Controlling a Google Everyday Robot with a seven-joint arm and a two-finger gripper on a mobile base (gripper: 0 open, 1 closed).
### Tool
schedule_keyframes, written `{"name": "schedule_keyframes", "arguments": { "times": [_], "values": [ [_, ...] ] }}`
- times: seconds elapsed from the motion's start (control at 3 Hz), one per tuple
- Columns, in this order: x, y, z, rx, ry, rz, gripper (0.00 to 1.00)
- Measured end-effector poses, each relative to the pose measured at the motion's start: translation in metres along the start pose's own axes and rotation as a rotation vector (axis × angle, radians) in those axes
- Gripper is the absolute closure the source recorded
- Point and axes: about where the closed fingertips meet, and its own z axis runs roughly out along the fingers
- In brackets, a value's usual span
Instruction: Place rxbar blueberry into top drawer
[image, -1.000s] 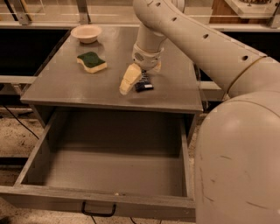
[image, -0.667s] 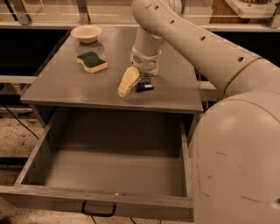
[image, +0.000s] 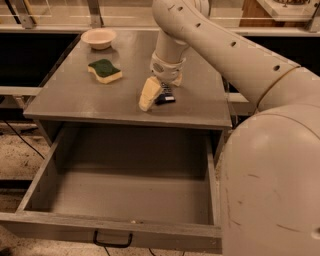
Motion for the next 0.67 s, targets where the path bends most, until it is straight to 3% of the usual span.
{"name": "schedule_keyframes", "arguments": {
  "times": [0.67],
  "values": [
    [0.0,0.0,0.0,0.0,0.0,0.0,0.66]
  ]
}}
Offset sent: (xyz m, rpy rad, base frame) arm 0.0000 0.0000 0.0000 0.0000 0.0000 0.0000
